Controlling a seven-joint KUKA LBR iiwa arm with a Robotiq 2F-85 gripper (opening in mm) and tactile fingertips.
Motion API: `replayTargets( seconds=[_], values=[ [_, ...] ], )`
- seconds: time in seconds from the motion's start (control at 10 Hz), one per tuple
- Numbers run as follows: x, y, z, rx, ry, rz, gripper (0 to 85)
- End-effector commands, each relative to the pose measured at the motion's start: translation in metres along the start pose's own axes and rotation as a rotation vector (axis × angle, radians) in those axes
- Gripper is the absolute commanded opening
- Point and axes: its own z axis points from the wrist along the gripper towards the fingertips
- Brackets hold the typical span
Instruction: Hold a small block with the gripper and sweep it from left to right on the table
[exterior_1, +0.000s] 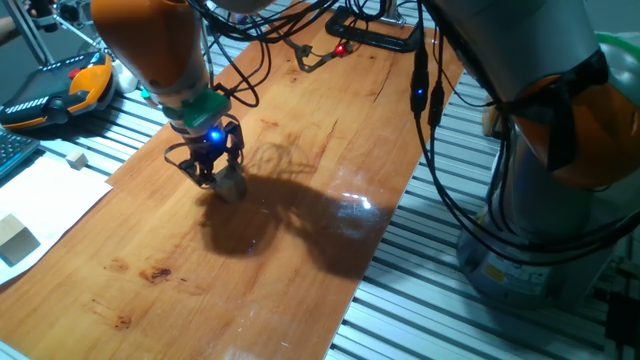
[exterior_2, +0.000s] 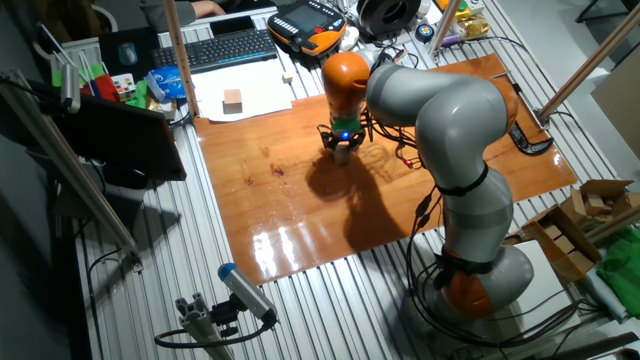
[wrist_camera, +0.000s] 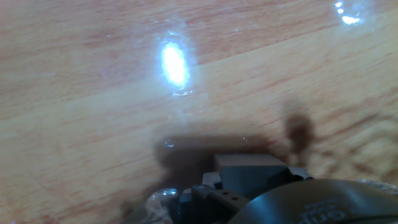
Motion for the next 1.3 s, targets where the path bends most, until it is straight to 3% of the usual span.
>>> replayTargets(
  seconds=[0.0, 0.9, 1.2],
  values=[
    [0.001, 0.002, 0.0, 0.001, 0.001, 0.005, 50.0],
    [0.02, 0.027, -0.002, 0.011, 0.004, 0.065, 53.7],
    [0.022, 0.03, -0.004, 0.015, 0.009, 0.068, 56.0]
  ],
)
